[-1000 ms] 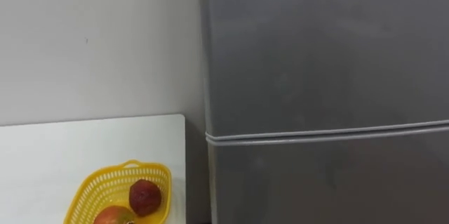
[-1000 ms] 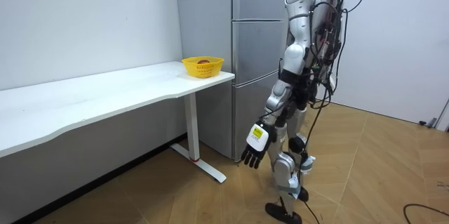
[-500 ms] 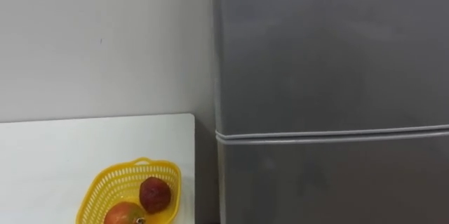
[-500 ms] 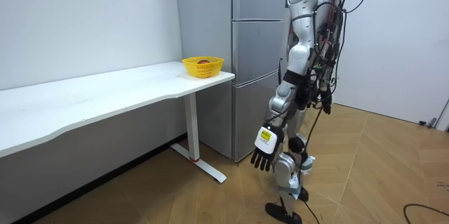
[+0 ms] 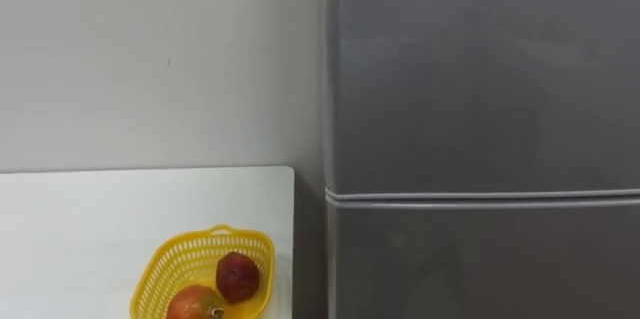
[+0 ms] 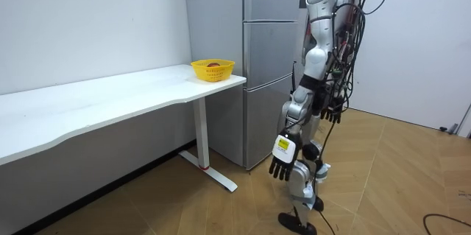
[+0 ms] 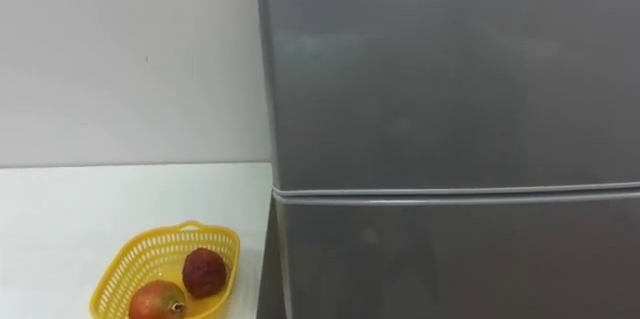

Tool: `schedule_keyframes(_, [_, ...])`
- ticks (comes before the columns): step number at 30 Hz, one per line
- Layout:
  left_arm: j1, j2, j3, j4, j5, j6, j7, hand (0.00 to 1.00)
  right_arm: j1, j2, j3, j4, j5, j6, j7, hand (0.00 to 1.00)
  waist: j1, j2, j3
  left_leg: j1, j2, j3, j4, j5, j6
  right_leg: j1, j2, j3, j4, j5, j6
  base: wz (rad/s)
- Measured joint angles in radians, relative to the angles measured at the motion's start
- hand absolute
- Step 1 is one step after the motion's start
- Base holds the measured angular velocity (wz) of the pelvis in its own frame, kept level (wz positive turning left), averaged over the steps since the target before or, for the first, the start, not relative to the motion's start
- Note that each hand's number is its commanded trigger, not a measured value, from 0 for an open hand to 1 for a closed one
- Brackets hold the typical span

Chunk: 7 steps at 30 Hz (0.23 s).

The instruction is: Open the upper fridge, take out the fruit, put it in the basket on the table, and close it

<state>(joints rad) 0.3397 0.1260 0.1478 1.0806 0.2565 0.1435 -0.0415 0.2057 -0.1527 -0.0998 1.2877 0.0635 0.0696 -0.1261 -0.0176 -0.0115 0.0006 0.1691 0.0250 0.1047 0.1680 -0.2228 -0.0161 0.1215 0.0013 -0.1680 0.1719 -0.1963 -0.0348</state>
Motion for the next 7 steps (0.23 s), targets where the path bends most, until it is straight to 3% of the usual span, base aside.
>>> schedule_keyframes(7, [-0.031,0.0,-0.013,0.004,0.016,0.008,0.001,0.0,-0.013,0.001,0.002,0.0,-0.091,0.021,0.02,0.0,0.001,0.005,0.0011,0.001,0.0,0.0,0.001,0.0,0.0,0.001,-0.001,-0.001,0.002,0.0,0.0,0.0])
